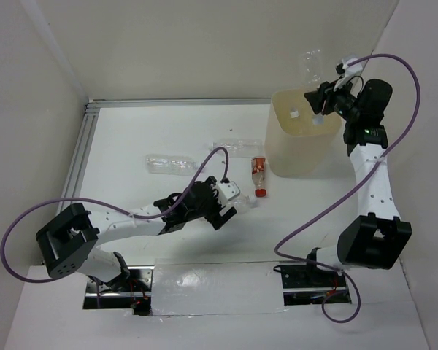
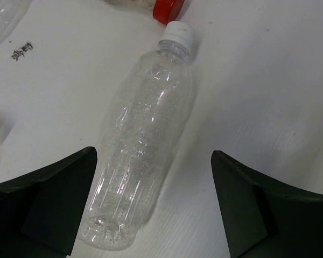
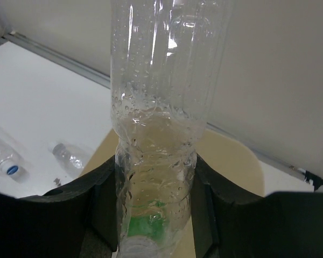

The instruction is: Put the plastic bottles in the bin

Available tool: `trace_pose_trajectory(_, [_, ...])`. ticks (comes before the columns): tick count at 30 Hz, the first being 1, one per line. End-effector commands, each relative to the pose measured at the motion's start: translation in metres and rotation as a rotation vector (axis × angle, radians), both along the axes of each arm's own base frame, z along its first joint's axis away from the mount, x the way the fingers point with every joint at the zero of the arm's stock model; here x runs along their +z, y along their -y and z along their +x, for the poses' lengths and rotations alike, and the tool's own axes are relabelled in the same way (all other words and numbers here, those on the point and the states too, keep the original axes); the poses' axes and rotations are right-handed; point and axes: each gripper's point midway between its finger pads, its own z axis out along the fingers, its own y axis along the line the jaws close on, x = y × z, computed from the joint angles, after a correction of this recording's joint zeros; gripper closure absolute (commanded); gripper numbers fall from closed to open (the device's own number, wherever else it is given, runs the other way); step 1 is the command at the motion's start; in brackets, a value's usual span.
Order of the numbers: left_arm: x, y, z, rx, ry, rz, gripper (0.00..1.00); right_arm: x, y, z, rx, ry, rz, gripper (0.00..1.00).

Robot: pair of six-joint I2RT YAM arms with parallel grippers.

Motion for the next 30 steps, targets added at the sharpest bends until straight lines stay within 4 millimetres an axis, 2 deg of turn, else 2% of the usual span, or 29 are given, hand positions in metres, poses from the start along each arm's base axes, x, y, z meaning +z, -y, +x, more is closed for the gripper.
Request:
trace_pose_trajectory(1, [0.019, 0.009, 0.01, -0.001, 0.07, -0.05, 0.0, 0.04, -0.007, 0.013, 0.035, 0.137, 0.009, 0.68])
trace_pose_trajectory(2, [0.015, 0.009, 0.01, -0.006, 0.069, -0.035, 0.0, 0.036, -0.003, 0.02, 0.012, 0.132, 0.01, 0.66])
trace_pose_trajectory(3, [0.011, 0.007, 0.008, -0.006, 0.064, -0.027, 0.0, 0.021, 0.0, 0.03, 0.0, 0.099, 0.016, 0.63])
trace_pose_trajectory(5, [-0.003, 0.005, 0.01, -0.003, 0.057, 0.012, 0.0, 0.01, 0.005, 0.04, -0.009, 0.08, -0.002, 0.44])
trace_pose_trajectory(6, [-0.007, 0.003, 0.013, 0.004, 0.064, 0.033, 0.0, -0.007, 0.001, 0.049, 0.004, 0.038, -0.008, 0.37])
trace_pose_trajectory(7, [-0.013, 0.002, 0.014, 0.011, 0.06, 0.047, 0.0, -0.013, 0.002, 0.05, 0.005, 0.003, -0.015, 0.15])
trace_pose_trajectory(8, [-0.014, 0.003, 0.017, 0.014, 0.069, 0.059, 0.0, -0.018, 0.002, 0.052, 0.006, -0.017, -0.02, 0.0])
trace_pose_trajectory(9, [-0.023, 0.0, 0.019, 0.025, 0.061, 0.085, 0.0, -0.021, 0.007, 0.054, -0.003, -0.031, -0.017, 0.0])
trace_pose_trajectory(11, [-0.029, 0.001, 0.019, 0.025, 0.055, 0.093, 0.01, -0.016, 0.01, 0.05, 0.013, -0.039, -0.003, 0.0])
trace_pose_trajectory(14, [-0.042, -0.002, 0.022, 0.037, 0.054, 0.129, 0.05, 0.003, 0.011, 0.034, 0.031, -0.01, -0.005, 0.0])
trace_pose_trajectory(15, [-0.042, -0.004, 0.024, 0.049, 0.061, 0.135, 0.08, 0.016, 0.008, 0.021, 0.063, 0.013, -0.007, 0.0])
trace_pose_trajectory(17, [-0.038, -0.001, 0.026, 0.05, 0.067, 0.126, 0.21, 0.02, 0.003, 0.005, 0.104, 0.018, -0.024, 0.0])
trace_pose_trajectory(18, [-0.034, 0.004, 0.025, 0.034, 0.061, 0.115, 0.27, 0.022, -0.007, -0.007, 0.169, 0.029, -0.037, 0.0])
trace_pose_trajectory(19, [-0.032, 0.006, 0.024, 0.022, 0.05, 0.118, 0.35, 0.035, -0.01, -0.024, 0.191, 0.076, -0.074, 0.0])
trace_pose_trajectory(20, [-0.025, 0.009, 0.023, 0.018, 0.044, 0.103, 0.43, 0.027, -0.01, -0.034, 0.211, 0.069, -0.08, 0.0])
trace_pose_trajectory(21, [-0.014, 0.012, 0.019, 0.002, 0.05, 0.086, 0.58, 0.026, -0.012, -0.045, 0.235, 0.073, -0.091, 0.0])
trace_pose_trajectory(22, [0.0, 0.018, 0.017, 0.0, 0.036, 0.046, 0.63, 0.037, -0.018, -0.066, 0.271, 0.126, -0.132, 0.04])
trace_pose_trajectory(23, [0.009, 0.018, 0.012, -0.007, 0.02, 0.03, 0.68, 0.036, -0.022, -0.075, 0.287, 0.135, -0.143, 0.25])
trace_pose_trajectory(24, [0.026, 0.021, 0.009, -0.018, 0.025, -0.012, 0.7, 0.026, -0.021, -0.084, 0.287, 0.109, -0.144, 0.5])
trace_pose_trajectory(25, [0.084, 0.027, 0.0, -0.054, 0.06, -0.16, 0.75, 0.032, -0.016, -0.097, 0.197, 0.124, -0.15, 0.97])
trace_pose_trajectory(26, [0.091, 0.029, 0.001, -0.055, 0.07, -0.174, 0.75, 0.032, -0.016, -0.097, 0.196, 0.124, -0.15, 0.97])
trace_pose_trajectory(28, [0.141, 0.034, 0.004, -0.055, 0.142, -0.288, 0.82, 0.011, -0.003, -0.096, 0.082, 0.068, -0.11, 1.0])
trace_pose_trajectory(29, [0.179, 0.04, 0.007, -0.07, 0.179, -0.368, 0.82, 0.012, 0.012, -0.098, -0.046, 0.06, -0.085, 1.0])
trace_pose_trajectory(30, [0.205, 0.042, 0.011, -0.07, 0.201, -0.429, 0.82, -0.006, 0.034, -0.092, -0.187, 0.017, -0.055, 1.0])
